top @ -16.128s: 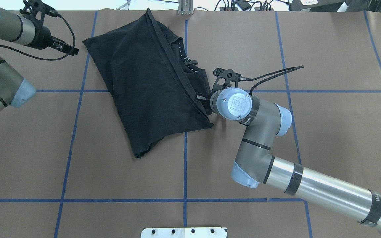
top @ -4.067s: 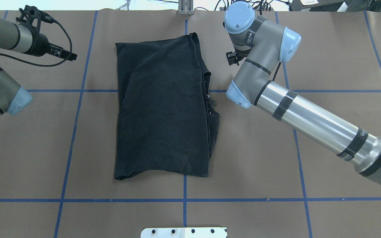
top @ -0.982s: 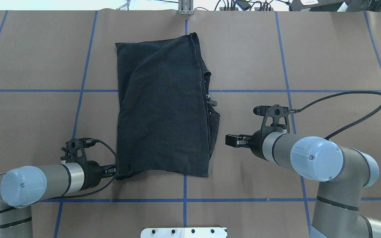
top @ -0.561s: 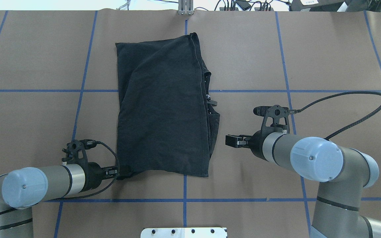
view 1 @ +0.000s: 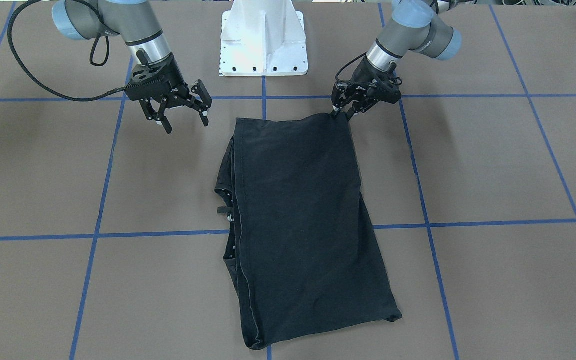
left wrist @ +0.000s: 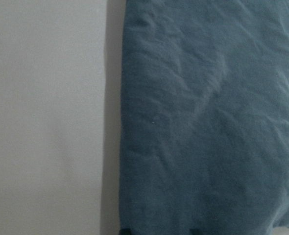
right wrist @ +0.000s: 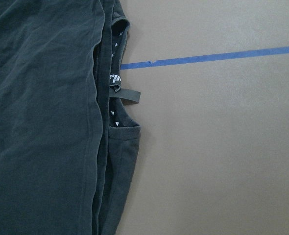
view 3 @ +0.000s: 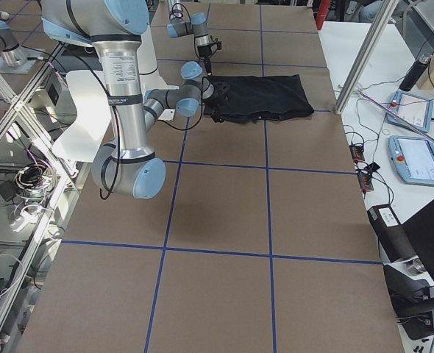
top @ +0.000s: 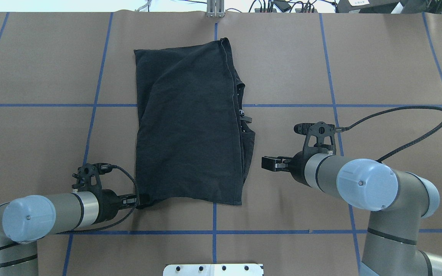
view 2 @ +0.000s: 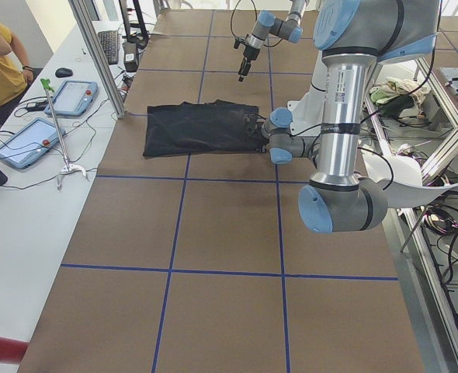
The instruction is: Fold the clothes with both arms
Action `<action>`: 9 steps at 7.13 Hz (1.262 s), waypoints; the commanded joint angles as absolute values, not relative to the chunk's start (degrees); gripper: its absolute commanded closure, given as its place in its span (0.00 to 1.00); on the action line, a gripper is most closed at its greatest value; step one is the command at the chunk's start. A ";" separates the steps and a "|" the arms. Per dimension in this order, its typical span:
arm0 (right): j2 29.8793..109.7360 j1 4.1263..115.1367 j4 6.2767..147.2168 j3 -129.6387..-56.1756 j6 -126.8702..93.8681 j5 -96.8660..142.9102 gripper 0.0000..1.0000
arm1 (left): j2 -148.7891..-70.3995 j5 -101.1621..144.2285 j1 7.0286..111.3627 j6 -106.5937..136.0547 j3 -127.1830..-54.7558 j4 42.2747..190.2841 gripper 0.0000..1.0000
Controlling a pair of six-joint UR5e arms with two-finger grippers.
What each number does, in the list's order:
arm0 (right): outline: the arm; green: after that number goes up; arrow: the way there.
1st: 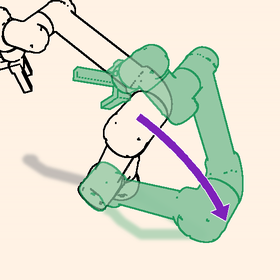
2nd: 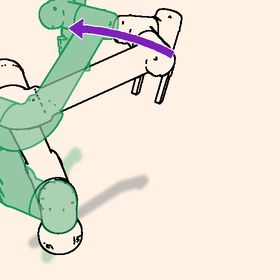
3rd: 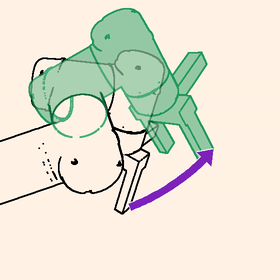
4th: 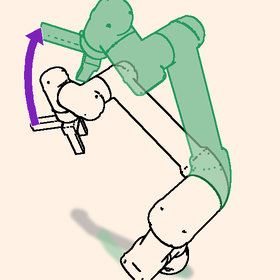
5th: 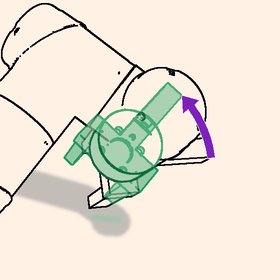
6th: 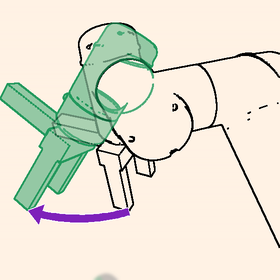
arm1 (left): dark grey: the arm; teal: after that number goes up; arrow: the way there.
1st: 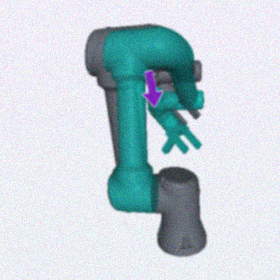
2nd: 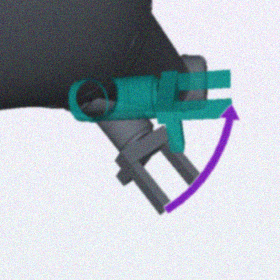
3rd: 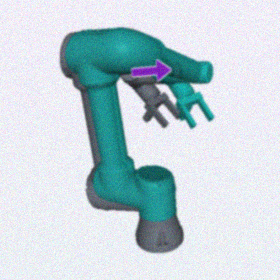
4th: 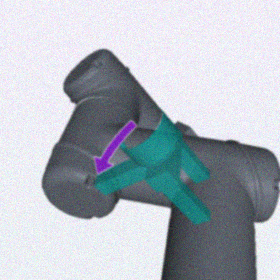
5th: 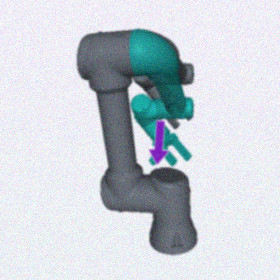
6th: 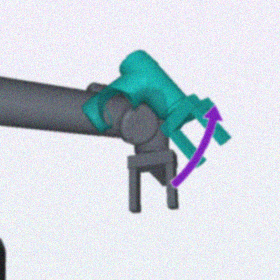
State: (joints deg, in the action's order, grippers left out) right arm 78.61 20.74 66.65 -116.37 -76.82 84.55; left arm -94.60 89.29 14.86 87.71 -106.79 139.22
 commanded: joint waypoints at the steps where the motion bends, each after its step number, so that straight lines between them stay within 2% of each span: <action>1: 78.57 20.74 66.62 -116.37 -76.82 84.55 0.00 | -94.40 89.30 14.85 87.63 -106.61 139.22 0.50; 6: 78.14 20.74 66.62 -116.37 -76.82 84.64 0.00 | -94.39 89.65 14.77 87.19 -106.43 139.22 0.50; 7: 78.05 20.66 66.62 -116.37 -76.82 84.64 0.00 | -94.48 89.65 14.59 87.27 -106.52 139.31 0.56; 8: 78.05 20.65 66.62 -116.37 -76.82 84.55 0.00 | -94.48 89.65 14.50 87.28 -106.52 139.31 0.71; 9: 78.05 20.65 66.62 -116.37 -76.82 84.55 0.00 | -94.48 89.65 14.50 87.28 -106.52 139.31 0.90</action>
State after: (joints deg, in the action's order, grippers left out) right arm 78.07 20.67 66.62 -116.37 -76.82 84.58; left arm -94.46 89.64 14.56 87.27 -106.50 139.30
